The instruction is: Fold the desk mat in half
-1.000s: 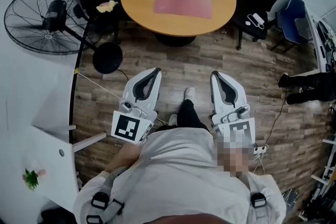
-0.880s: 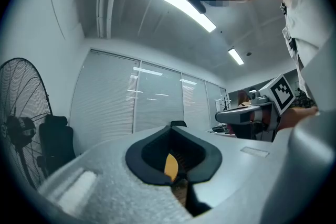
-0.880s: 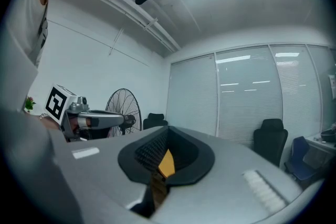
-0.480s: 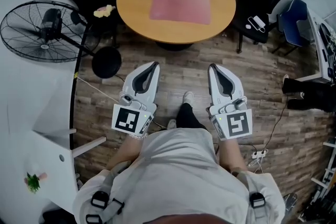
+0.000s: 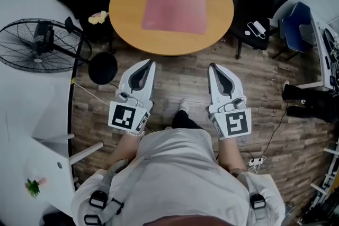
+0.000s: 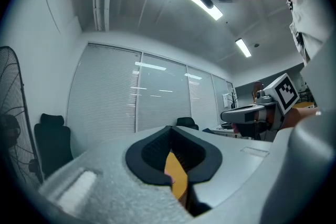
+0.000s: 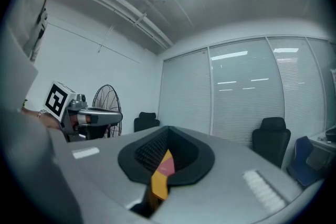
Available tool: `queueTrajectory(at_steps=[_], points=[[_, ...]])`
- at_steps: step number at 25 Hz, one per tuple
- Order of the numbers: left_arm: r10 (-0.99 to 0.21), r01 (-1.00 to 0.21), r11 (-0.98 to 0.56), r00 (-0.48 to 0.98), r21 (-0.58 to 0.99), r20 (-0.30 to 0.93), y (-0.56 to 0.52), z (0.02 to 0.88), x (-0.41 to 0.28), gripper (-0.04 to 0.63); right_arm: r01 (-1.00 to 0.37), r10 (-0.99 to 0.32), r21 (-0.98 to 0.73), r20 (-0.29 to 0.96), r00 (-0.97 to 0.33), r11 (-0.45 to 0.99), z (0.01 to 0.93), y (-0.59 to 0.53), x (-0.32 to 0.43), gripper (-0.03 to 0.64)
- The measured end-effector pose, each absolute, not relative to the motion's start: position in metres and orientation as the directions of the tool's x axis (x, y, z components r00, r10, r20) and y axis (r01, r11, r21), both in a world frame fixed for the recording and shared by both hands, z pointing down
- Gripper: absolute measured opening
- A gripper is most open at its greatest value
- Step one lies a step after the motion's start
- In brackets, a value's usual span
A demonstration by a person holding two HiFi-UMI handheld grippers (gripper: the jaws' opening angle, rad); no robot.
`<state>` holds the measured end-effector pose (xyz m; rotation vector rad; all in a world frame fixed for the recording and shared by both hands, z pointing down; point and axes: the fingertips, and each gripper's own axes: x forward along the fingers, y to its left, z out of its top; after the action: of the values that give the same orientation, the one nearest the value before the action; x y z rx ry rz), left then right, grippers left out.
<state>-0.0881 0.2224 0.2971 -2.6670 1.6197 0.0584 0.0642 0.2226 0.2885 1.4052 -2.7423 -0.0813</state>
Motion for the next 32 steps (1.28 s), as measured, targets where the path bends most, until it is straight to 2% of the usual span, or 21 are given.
queueTrajectory(at_steps=[18,23,26,32], points=[[-0.905,-0.905,-0.425,0.425,-0.004,0.006,0.080,0.318,-0.043,0.005,-0.793,-0.797,0.082,0.092,-0.597,0.603,0.317,0.074,0.117,0.005],[-0.909,-0.909,-0.417,0.417,0.002,0.016,0.057,0.326,-0.045,0.005,-0.780,-0.784,0.077,0.053,-0.618,0.621,0.320,0.050,0.114,0.005],[-0.912,-0.913,-0.409,0.409,0.005,0.019,0.039,0.331,-0.052,0.005,-0.775,-0.779,0.084,0.099,-0.619,0.626,0.332,0.034,0.109,0.005],[-0.914,-0.914,-0.404,0.405,0.019,0.028,-0.001,0.342,-0.069,0.005,-0.774,-0.779,0.092,0.106,-0.618,0.627,0.338,-0.008,0.094,0.005]])
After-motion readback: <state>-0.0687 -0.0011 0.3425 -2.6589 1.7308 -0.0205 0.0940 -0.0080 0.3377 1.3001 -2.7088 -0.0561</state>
